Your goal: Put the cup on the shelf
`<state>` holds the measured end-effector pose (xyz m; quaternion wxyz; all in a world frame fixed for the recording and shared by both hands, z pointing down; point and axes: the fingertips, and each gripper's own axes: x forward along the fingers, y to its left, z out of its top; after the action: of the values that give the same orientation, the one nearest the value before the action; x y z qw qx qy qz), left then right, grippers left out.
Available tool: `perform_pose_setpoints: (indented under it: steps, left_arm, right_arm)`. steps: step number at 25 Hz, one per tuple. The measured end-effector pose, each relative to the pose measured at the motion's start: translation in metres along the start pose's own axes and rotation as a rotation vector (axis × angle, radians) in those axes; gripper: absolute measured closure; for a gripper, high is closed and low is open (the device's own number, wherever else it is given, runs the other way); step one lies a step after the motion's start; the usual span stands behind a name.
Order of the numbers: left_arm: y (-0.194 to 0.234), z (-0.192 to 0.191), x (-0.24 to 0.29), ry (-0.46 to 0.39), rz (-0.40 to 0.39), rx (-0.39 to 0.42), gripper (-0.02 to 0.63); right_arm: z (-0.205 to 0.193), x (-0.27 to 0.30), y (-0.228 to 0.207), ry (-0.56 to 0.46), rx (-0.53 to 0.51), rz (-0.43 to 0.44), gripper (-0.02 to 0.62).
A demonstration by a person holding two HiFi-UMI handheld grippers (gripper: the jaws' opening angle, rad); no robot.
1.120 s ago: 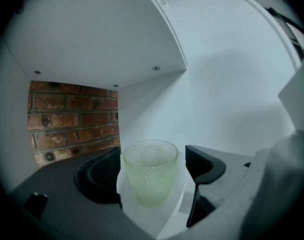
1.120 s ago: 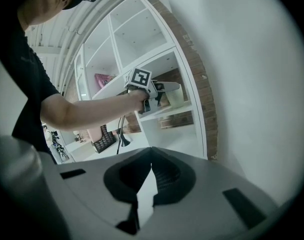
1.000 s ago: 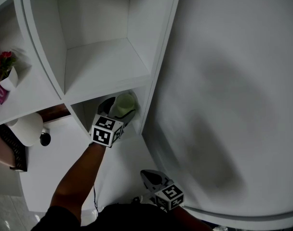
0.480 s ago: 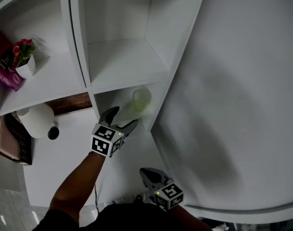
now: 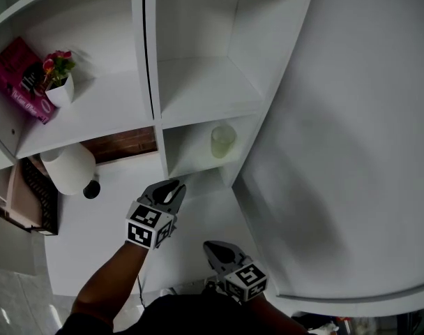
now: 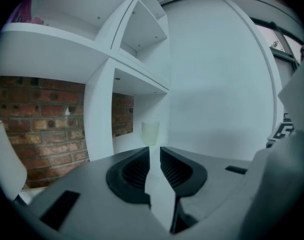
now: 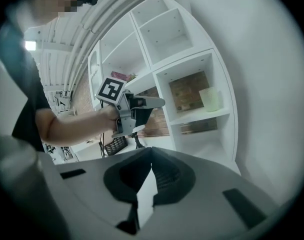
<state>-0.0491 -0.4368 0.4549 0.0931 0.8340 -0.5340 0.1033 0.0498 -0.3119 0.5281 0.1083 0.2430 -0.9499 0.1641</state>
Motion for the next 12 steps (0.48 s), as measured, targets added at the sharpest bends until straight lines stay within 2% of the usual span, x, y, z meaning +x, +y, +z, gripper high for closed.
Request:
perform_pose_setpoints:
  steps: [5,12]
  left_arm:
    - [0.007,-0.020,-0.030,0.018,0.020,-0.036,0.591]
    - [0.004,-0.041,-0.073,0.056,0.003,-0.029,0.600]
  right_arm:
    - [0.008,0.008,0.018,-0.028,-0.046,0.015,0.591]
    - [0.014,0.013,0.037,-0.040,-0.078,0.013,0.591]
